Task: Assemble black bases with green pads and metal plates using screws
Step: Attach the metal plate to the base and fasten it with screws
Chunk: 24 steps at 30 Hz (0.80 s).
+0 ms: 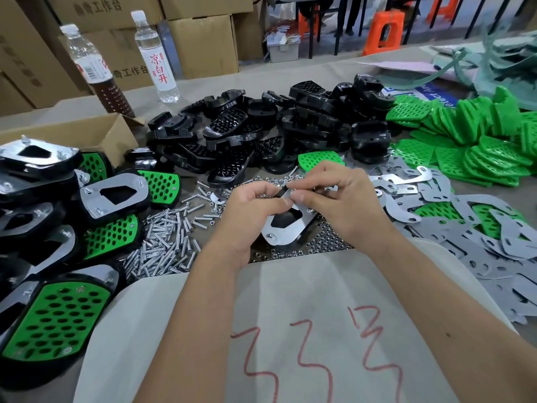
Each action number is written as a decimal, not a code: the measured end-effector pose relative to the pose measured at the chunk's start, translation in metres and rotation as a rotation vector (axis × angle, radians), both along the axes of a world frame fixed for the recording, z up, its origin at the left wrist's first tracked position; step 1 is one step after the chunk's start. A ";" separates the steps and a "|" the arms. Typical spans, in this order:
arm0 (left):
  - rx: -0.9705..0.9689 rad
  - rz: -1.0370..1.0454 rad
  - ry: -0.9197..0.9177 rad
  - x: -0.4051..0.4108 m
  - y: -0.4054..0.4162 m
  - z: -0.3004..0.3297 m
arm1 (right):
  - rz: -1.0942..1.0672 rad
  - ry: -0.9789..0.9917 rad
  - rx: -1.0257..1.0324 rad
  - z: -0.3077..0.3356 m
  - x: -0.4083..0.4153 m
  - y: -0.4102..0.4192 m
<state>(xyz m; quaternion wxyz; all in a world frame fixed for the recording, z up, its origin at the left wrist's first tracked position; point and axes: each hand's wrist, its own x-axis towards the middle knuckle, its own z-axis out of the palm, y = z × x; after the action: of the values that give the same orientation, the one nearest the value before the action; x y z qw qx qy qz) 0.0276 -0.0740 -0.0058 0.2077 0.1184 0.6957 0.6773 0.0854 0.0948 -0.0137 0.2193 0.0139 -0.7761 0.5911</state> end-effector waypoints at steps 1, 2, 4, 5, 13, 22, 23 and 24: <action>0.002 0.000 -0.009 0.000 0.000 0.000 | 0.011 -0.001 0.003 0.000 0.000 0.001; 0.001 -0.001 -0.016 0.000 0.001 0.000 | 0.015 -0.001 0.009 0.000 0.001 0.002; -0.005 -0.003 -0.021 0.000 0.001 0.000 | -0.008 0.010 0.022 -0.001 0.001 0.003; -0.007 0.000 -0.022 0.000 0.002 0.000 | -0.029 0.029 0.035 -0.002 0.001 0.003; 0.033 -0.014 -0.025 0.003 0.002 0.004 | -0.020 0.036 0.079 -0.005 0.000 0.007; -0.003 -0.020 0.005 0.003 0.003 0.004 | 0.024 0.030 0.167 0.005 0.002 0.012; -0.015 -0.020 0.012 0.003 0.003 0.003 | 0.034 0.047 0.264 0.009 0.002 0.014; -0.021 -0.018 0.016 0.003 0.004 0.003 | 0.045 0.069 0.378 0.014 0.002 0.015</action>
<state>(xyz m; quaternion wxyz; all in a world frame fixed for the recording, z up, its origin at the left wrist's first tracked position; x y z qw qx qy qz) 0.0309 -0.0705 -0.0027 0.2094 0.1279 0.7035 0.6670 0.0875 0.1101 -0.0001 0.2261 0.0926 -0.8647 0.4389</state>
